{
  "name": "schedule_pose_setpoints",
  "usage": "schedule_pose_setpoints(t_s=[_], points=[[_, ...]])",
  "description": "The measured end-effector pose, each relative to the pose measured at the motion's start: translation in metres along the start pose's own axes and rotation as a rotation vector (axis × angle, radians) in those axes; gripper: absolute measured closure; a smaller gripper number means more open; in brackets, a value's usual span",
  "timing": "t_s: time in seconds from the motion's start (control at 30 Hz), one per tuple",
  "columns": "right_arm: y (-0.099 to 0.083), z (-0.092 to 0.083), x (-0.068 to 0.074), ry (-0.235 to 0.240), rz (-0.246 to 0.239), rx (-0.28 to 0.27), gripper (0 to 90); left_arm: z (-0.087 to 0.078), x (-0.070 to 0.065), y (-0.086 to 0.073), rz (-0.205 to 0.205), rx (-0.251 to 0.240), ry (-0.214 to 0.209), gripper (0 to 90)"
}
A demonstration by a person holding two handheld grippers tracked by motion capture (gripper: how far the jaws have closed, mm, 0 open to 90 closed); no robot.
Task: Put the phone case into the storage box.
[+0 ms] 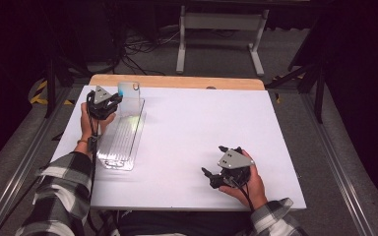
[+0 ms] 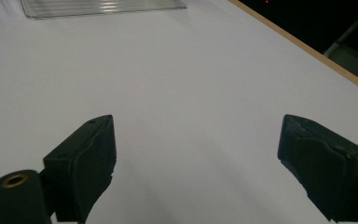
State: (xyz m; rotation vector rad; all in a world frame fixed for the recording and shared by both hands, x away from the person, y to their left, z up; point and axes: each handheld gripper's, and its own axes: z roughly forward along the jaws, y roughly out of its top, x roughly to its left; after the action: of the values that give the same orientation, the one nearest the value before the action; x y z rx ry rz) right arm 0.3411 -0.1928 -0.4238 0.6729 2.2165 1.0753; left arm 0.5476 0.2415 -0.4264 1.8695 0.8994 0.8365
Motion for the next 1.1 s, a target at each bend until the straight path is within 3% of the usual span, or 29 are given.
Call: schedule_pose_setpoints(t_s=[0.57, 1.1], points=[[0.0, 0.0009, 0.0003, 0.005, -0.005, 0.004, 11.8, 0.0038, 0.0004, -0.0018, 0.027, 0.046, 0.059, 76.6], [0.0001, 0.0009, 0.0003, 0.009, -0.008, 0.005, 11.9, 0.0056, 0.0002, -0.0026, 0.041, 0.062, 0.072, 73.1]])
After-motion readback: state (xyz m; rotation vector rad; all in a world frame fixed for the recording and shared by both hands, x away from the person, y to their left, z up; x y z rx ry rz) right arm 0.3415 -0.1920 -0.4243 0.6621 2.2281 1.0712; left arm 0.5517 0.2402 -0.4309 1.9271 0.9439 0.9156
